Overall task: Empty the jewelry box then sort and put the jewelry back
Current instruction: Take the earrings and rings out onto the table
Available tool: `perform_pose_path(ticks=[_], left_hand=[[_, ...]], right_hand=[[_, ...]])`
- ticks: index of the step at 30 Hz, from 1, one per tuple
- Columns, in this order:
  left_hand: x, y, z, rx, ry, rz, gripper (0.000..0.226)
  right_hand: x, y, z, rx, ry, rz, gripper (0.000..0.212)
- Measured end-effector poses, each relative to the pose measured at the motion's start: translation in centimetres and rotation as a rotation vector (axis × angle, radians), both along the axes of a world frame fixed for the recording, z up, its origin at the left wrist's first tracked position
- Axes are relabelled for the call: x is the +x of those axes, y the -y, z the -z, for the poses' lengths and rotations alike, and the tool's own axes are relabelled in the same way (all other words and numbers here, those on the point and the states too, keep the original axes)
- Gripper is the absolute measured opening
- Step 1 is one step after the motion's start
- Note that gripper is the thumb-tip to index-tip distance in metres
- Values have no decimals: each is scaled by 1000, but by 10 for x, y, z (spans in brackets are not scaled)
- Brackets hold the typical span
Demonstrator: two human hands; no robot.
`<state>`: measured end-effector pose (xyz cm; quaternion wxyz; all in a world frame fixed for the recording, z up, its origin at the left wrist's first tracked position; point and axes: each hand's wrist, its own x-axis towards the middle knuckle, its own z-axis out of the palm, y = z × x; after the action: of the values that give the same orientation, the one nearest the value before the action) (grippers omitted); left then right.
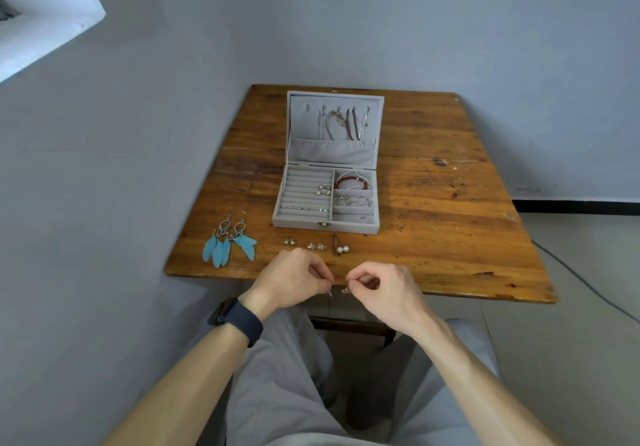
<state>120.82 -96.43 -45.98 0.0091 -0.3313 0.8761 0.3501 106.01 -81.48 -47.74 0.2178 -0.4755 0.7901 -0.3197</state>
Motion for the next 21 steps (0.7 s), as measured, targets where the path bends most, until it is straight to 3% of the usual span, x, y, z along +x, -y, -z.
perform_pose_path(ticks=[11, 21], left_hand=[[-19, -4, 7, -76, -63, -68, 9], [-20, 0, 16, -129, -81, -78, 13]], right_hand=[[2, 14, 5, -49, -175, 3, 13], [1, 19, 14, -124, -173, 56, 17]])
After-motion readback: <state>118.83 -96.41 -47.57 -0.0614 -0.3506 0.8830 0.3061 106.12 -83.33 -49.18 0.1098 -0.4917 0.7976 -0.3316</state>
